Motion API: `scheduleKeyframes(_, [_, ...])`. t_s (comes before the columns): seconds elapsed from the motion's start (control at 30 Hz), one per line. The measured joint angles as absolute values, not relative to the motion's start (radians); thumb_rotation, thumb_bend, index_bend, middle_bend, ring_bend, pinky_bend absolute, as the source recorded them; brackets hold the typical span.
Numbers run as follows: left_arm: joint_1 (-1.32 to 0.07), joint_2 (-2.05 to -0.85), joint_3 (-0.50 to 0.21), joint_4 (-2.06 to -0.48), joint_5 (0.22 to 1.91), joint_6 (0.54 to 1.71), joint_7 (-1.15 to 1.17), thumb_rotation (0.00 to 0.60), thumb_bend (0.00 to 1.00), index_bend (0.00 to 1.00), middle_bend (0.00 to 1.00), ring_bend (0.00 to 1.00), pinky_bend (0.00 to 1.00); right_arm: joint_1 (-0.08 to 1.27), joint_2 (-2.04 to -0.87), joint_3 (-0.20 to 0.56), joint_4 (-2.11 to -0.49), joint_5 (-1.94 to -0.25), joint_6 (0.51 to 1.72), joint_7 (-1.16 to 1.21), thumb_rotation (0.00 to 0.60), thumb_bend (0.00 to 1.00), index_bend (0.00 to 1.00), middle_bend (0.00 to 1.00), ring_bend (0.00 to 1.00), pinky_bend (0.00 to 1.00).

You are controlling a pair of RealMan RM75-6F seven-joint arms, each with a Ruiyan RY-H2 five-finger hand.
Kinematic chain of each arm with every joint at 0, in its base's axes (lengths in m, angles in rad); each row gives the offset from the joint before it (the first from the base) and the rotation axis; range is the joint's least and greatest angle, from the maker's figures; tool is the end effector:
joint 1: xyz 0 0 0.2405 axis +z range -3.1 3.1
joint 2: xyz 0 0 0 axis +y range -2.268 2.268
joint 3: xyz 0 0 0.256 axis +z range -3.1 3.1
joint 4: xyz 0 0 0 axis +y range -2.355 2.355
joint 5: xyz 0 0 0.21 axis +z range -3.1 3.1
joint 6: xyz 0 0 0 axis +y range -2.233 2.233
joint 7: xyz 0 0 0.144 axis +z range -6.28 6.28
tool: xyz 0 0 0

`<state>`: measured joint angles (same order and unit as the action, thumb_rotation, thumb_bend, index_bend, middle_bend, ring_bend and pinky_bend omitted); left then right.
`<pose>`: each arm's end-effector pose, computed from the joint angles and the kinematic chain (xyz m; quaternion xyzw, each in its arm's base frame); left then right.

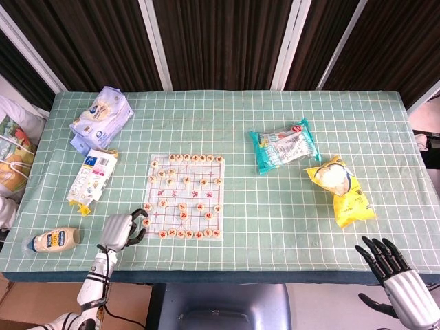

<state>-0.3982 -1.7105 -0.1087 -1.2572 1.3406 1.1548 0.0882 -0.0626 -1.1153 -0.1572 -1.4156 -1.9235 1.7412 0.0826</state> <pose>-0.2459 0.2707 -0.0389 -0.6469 -0.4623 -0.3972 0.4583 -0.3101 -0.0824 0.1564 0.6983 -0.3258 0.4091 0.4887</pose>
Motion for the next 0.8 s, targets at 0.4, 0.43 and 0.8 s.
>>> scheduleKeyframes(0.4, [-0.405, -1.726, -0.105, -1.25, 1.325, 1.144, 0.109, 0.6, 0.36, 0.39, 1.0, 1.0, 1.0, -0.063, -1.114, -0.158, -1.416, -1.924, 1.741, 0.083, 0.6, 0.25, 0.0, 0.0, 0.0, 0.0])
scheduleKeyframes(0.43, [-0.405, -1.726, -0.106, -1.25, 1.324, 1.144, 0.109, 0.6, 0.36, 0.39, 1.0, 1.0, 1.0, -0.063, -1.114, -0.158, -1.416, -1.924, 1.741, 0.084, 0.6, 0.25, 0.0, 0.0, 0.0, 0.0])
scheduleKeyframes(0.8, [-0.412, -1.736, -0.114, -1.233, 1.305, 1.135, 0.117, 0.6, 0.36, 0.4, 1.0, 1.0, 1.0, -0.062, -1.113, -0.16, -1.417, -1.926, 1.738, 0.084, 0.6, 0.25, 0.0, 0.0, 0.0, 0.0])
